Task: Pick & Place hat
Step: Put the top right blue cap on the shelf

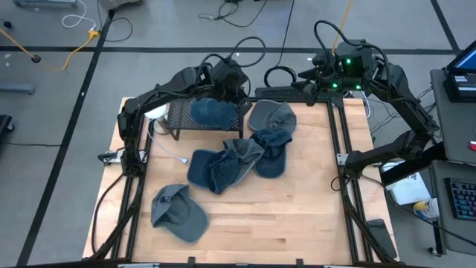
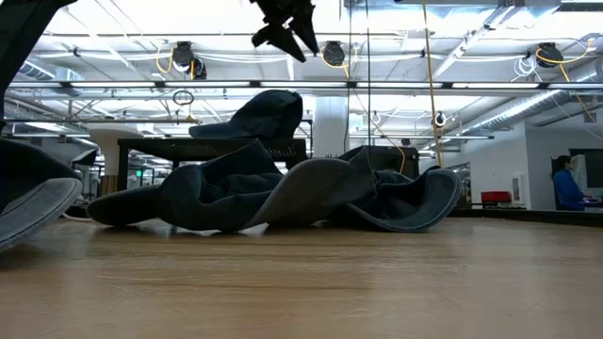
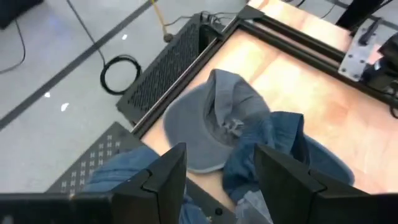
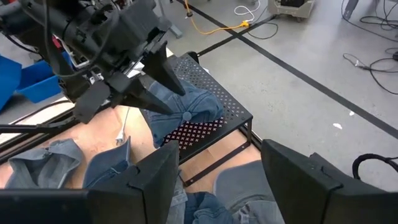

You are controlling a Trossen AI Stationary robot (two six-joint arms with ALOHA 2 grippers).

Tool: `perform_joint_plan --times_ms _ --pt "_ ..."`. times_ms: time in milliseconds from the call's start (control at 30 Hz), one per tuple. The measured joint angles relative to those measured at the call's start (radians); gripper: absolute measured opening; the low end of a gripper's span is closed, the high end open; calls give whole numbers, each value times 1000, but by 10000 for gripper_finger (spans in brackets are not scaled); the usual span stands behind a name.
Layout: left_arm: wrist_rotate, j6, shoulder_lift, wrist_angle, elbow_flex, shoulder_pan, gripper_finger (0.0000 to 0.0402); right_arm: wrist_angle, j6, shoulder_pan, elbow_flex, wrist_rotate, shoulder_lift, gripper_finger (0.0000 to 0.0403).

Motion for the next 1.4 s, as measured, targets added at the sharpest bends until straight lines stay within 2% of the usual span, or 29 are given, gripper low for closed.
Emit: perform_joint_plan --times_ms 133,200,267,400,467,633,800,933,1167,1400 --pt "49 -13 0 -16 0 -10 189 0 19 0 0 0 0 224" --pt "37 -5 0 -30 0 -21 200 -1 40 0 0 1 0 224" --pt "-47 11 0 -72 0 -40 219 -3 41 0 0 6 0 224" --pt "-319 -10 -8 -179 0 -90 265 -28 46 0 -1 76 -11 224" --pt "-403 -31 -11 -220 0 -111 285 -40 48 0 -1 94 -20 224" --pt "-424 -123 0 -225 0 -139 314 -40 38 0 -1 106 -48 224" --pt "-443 -203 6 -170 0 -142 319 -40 37 0 -1 106 -68 224" --pt "-443 -214 28 -112 -2 -154 312 -40 37 0 -1 104 -76 224" --pt "-442 -223 114 -135 -3 -160 286 -38 32 0 -1 103 -77 224" --pt "-526 -229 148 -160 -4 -160 283 -37 28 0 -1 103 -77 224"
